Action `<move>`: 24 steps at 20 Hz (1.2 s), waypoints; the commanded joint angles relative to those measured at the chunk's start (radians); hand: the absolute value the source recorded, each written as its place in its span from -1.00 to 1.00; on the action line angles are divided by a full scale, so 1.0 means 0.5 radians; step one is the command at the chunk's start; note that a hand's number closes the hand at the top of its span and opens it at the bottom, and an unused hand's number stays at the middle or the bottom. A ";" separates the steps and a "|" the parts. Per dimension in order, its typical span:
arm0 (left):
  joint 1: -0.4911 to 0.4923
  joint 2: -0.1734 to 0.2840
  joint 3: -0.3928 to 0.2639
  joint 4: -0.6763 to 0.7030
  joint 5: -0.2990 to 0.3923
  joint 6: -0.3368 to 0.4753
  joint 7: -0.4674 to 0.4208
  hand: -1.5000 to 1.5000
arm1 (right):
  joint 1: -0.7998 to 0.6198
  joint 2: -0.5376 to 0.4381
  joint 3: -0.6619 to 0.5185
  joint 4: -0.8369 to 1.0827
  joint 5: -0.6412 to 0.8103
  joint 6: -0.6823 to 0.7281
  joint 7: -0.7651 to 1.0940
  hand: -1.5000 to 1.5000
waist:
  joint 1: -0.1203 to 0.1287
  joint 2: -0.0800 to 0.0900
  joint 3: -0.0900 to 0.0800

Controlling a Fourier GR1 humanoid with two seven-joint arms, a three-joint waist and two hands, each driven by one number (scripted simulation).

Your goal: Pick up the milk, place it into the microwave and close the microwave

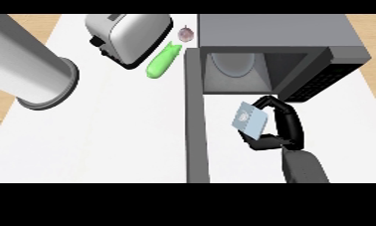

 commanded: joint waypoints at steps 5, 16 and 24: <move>-0.102 -0.049 -0.035 0.138 -0.134 -0.066 -0.046 -1.00 | -0.173 0.054 0.149 -0.174 -0.011 -0.287 0.361 1.00 | 0.009 0.008 0.001; -0.116 0.018 0.032 0.113 -0.066 -0.021 0.016 -1.00 | -0.940 -0.069 0.060 0.332 0.284 -0.617 0.679 1.00 | 0.041 0.017 0.002; -0.166 0.019 -0.009 0.190 -0.115 -0.073 -0.008 -1.00 | -1.373 -0.045 -0.041 1.028 0.437 -0.973 0.635 1.00 | 0.082 0.035 0.002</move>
